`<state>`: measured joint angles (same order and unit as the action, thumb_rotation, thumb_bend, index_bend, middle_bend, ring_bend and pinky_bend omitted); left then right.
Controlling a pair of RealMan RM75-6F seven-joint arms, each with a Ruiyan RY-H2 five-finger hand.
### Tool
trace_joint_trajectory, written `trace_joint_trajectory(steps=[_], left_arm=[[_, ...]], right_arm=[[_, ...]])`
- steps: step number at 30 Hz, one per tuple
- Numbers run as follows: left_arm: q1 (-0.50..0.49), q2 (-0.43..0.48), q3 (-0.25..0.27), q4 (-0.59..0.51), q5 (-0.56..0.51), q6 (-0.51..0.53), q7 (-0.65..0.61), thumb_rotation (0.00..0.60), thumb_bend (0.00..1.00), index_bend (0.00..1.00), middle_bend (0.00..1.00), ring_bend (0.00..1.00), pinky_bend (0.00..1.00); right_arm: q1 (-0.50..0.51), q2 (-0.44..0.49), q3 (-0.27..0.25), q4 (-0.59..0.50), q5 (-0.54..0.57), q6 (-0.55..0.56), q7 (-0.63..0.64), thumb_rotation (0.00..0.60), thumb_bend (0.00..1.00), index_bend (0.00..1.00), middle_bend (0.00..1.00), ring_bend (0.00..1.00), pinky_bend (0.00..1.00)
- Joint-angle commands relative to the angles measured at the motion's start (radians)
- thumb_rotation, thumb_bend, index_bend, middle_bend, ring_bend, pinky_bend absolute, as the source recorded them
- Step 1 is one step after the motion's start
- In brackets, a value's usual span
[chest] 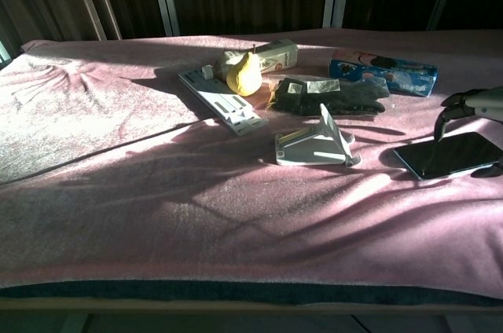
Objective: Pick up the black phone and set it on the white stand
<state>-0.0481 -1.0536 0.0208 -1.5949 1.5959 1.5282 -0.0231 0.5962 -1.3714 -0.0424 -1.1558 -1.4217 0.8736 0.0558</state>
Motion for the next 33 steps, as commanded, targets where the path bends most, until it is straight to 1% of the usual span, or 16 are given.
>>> trace_joint_trajectory(steps=[1, 13, 24, 33], left_arm=[[0.001, 0.000, 0.000, 0.000, 0.001, 0.001, 0.000, 0.600, 0.37, 0.00, 0.00, 0.00, 0.12], [0.004, 0.001, -0.002, 0.001, -0.002, 0.007, -0.004, 0.600, 0.37, 0.00, 0.00, 0.00, 0.12], [0.006, 0.001, -0.003, 0.003, -0.001, 0.011, -0.006, 0.600, 0.37, 0.00, 0.00, 0.00, 0.12], [0.007, 0.001, -0.003, 0.004, 0.000, 0.014, -0.010, 0.600, 0.37, 0.00, 0.00, 0.00, 0.12]], right_arm=[[-0.005, -0.013, -0.001, 0.025, -0.009, -0.006, 0.022, 0.600, 0.32, 0.43, 0.34, 0.10, 0.11], [0.003, -0.035, 0.018, 0.064, -0.006, -0.037, 0.050, 0.600, 0.32, 0.39, 0.34, 0.10, 0.12], [0.008, -0.046, 0.026, 0.074, 0.001, -0.064, 0.033, 0.600, 0.32, 0.39, 0.34, 0.10, 0.12], [0.021, -0.053, 0.043, 0.069, 0.012, -0.082, 0.015, 0.600, 0.32, 0.39, 0.34, 0.10, 0.12]])
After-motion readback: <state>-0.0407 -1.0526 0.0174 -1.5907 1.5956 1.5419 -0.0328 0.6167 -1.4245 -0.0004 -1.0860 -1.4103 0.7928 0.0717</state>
